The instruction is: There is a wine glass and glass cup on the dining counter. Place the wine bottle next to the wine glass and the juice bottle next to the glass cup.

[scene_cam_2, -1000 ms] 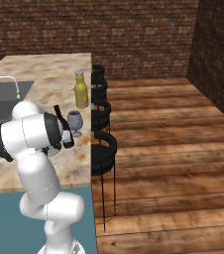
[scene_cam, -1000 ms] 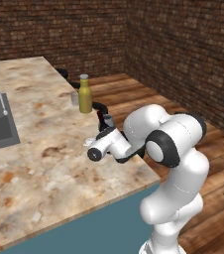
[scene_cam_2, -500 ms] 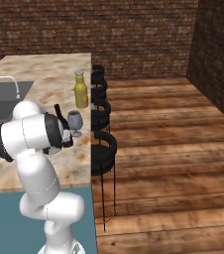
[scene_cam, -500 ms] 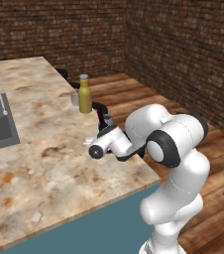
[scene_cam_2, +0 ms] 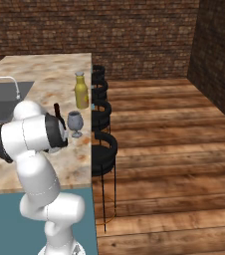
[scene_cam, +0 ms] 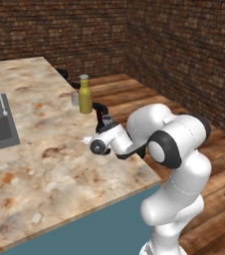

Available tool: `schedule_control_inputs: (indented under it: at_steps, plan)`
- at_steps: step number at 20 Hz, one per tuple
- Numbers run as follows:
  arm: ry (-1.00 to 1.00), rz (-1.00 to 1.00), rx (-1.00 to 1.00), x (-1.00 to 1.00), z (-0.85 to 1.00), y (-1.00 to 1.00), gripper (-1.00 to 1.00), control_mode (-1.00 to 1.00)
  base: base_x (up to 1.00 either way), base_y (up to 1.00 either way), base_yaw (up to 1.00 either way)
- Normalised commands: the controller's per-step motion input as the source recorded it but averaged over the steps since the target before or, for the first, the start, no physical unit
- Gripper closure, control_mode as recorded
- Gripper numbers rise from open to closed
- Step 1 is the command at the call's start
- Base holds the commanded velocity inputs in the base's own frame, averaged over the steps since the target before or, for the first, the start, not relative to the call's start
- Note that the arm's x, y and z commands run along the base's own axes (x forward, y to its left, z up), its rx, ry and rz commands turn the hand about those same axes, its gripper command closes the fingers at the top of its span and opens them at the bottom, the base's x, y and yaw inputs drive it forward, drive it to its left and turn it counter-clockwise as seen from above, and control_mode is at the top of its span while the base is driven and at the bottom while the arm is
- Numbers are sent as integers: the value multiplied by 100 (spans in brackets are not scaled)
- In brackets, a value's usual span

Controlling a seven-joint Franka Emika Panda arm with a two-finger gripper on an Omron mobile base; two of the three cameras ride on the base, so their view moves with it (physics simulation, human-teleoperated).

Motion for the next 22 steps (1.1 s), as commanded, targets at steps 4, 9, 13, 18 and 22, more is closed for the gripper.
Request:
schedule_control_inputs:
  at_steps: [4,9,13,18,22]
  plan:
    - [-17,0,23,-33,-62,-8,-100,-100,0,0,0]
    - [-19,0,20,-36,-63,-8,-100,-100,0,0,0]
    - [-20,0,17,-39,-58,-6,-100,-100,0,0,0]
    - [-19,-3,15,-51,-54,-14,-100,-100,0,0,0]
    - [-14,-7,15,-42,-53,-23,-100,-100,0,0,0]
